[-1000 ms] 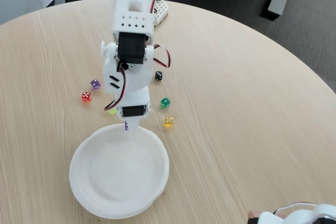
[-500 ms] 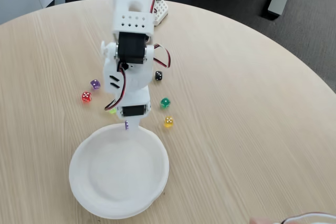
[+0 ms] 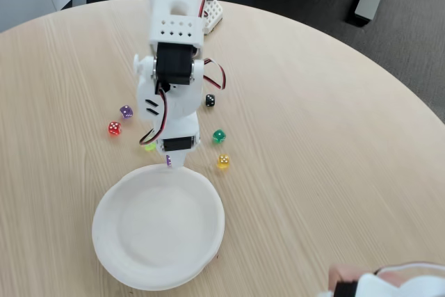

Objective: Pick a purple dice and put it in the plate.

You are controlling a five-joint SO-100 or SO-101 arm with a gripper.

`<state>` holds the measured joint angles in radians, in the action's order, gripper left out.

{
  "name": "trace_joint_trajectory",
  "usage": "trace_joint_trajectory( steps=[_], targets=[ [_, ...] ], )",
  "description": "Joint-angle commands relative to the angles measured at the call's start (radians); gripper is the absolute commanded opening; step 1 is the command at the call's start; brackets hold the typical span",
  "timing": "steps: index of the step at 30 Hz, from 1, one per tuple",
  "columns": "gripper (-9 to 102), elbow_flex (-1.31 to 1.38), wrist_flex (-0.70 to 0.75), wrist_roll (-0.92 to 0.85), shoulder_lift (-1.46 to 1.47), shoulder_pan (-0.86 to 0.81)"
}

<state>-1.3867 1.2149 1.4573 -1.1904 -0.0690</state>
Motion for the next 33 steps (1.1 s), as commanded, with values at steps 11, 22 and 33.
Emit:
trace_joint_trajectory(
  steps=[11,22,33],
  targets=[
    [0,0.035,-0.141,-0.023,-0.028,-0.015],
    [0,0.035,-0.209,-0.060,-0.028,-0.017],
    [0,0.035,-0.356,-0.175,-0.023,-0.017]
  ],
)
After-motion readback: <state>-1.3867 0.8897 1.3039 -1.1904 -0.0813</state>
